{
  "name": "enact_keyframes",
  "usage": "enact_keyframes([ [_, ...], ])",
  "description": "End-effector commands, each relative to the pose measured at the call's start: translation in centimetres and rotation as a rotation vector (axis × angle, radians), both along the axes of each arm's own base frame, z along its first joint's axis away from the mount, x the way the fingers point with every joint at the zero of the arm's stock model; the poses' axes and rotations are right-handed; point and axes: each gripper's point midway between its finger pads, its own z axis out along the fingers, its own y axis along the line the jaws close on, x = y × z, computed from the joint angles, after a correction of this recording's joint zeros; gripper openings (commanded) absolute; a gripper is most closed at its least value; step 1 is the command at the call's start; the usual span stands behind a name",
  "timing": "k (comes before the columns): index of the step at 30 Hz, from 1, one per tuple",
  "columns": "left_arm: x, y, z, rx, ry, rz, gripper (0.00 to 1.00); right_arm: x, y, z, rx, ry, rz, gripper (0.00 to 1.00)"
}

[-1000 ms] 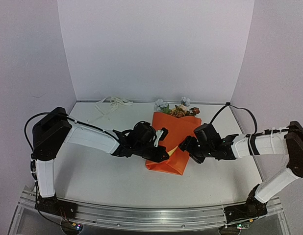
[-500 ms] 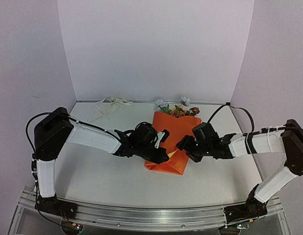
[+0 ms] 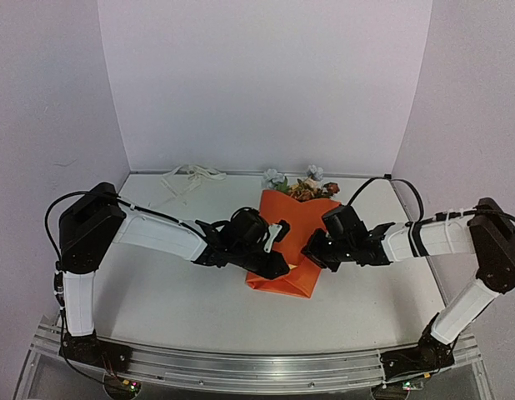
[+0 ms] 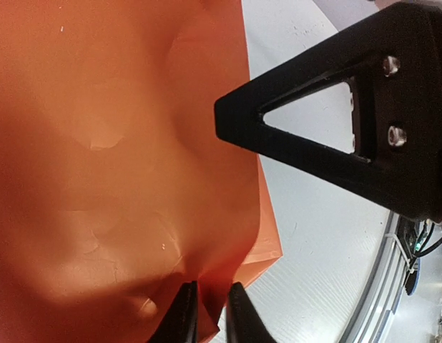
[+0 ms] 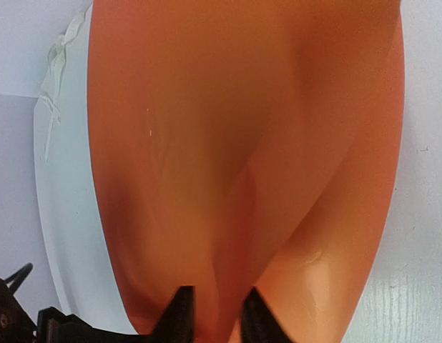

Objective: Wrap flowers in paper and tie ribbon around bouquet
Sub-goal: Fold the 2/3-folded wrapping paper at the center of the board.

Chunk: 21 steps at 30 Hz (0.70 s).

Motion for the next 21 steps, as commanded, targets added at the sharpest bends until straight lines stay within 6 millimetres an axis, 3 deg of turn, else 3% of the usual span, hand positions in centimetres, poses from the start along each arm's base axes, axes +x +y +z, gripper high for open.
enact_keyframes([
  [1,0.4,-0.7,3.3,-0.059,-0.058,-0.005,0.23,2.0,1.1,2.3,0.025,-0.069,0.017,0.02],
  [7,0.4,0.5,6.9,-0.135,-0.064,0.038,0.48,2.7,1.7,4.2,-0.011,-0.144,0.082,0.0],
  [10,0.6,1.7,8.4,-0.178,-0.047,0.065,0.52,3.0,2.2,5.1,-0.032,-0.183,0.135,0.0],
  [14,1.4,4.1,8.3,-0.205,0.003,0.112,0.48,3.3,3.0,5.7,-0.062,-0.225,0.208,0.0],
  [21,2.4,7.5,3.5,-0.092,0.08,0.207,0.24,3.0,2.6,5.8,-0.113,-0.258,0.248,0.0],
])
